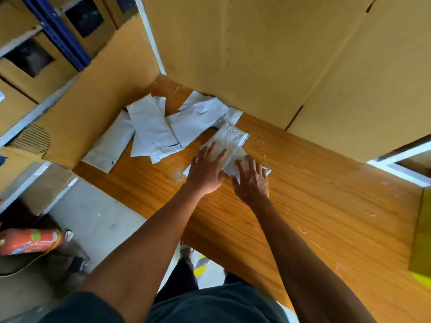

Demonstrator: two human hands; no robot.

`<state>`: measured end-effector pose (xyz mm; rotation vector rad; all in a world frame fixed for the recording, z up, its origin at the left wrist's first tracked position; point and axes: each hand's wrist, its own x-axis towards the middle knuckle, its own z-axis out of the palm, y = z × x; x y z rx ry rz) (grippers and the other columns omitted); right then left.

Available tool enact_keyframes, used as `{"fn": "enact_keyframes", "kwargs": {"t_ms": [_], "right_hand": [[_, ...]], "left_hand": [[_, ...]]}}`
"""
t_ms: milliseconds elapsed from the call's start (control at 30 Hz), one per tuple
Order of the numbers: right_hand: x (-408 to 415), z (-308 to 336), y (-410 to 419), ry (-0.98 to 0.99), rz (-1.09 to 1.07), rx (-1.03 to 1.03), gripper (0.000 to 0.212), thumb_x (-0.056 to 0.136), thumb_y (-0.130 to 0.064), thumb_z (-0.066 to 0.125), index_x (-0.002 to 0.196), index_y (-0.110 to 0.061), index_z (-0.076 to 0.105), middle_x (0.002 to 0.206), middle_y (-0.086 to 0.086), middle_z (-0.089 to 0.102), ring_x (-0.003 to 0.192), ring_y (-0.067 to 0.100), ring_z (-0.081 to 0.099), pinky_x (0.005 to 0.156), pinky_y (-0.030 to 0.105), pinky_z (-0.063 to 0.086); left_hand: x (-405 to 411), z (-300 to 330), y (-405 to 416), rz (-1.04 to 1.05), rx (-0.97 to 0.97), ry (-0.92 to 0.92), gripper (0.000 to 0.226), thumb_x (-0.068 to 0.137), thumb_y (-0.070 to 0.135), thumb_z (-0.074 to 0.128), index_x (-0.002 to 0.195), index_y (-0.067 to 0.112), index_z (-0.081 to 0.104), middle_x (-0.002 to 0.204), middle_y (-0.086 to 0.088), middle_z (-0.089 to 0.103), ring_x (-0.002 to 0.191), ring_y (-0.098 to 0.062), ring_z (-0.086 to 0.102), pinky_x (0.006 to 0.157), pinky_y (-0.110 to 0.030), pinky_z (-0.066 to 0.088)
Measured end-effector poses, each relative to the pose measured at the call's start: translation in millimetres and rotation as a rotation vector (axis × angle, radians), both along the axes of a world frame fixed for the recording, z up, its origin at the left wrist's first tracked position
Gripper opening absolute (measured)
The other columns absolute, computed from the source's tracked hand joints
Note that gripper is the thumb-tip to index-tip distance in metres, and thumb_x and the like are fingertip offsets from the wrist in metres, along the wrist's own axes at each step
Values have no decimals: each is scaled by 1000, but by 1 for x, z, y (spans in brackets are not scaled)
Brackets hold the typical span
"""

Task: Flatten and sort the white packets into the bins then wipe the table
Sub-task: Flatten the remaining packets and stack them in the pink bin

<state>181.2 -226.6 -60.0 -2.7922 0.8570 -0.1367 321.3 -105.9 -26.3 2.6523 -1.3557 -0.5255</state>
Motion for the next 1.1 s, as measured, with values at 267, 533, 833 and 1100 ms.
{"fn": "enact_keyframes", "kwargs": {"t_ms": [267, 533, 833, 1100], "right_hand": [[3, 14, 43, 112, -337, 0, 54, 94, -58, 60, 131, -21, 47, 146, 16, 42, 113, 40, 50, 85, 50, 52], [8, 25, 75, 214, -563, 70, 61, 97, -62, 55, 139, -21, 38, 154, 12, 28, 115, 40, 49, 73, 43, 52], [12, 32, 80, 240, -722, 48, 75, 96, -67, 50, 149, -16, 31, 168, 18, 11, 118, 40, 53, 86, 46, 49], [29, 11, 64, 218, -636, 188, 87, 97, -77, 32, 164, -38, -7, 165, 9, -38, 153, 56, -11, 120, 74, 10]], "left_hand": [[21, -4, 12, -94, 54, -35, 80, 102, 54, 52, 167, 31, 13, 176, -8, 2, 160, -37, 8, 125, -57, 25], [39, -8, 20, -239, 136, -85, 97, 94, 68, 53, 167, 22, 8, 175, -13, 2, 154, -46, 23, 122, -61, 31], [34, -1, 16, -259, 157, -106, 98, 98, 77, 37, 168, 21, -2, 174, -17, -4, 158, -44, 14, 126, -63, 12], [38, -16, -17, -382, 65, -90, 86, 103, 70, 34, 164, 40, -19, 166, -8, -41, 158, -50, -12, 128, -64, 10]]}}
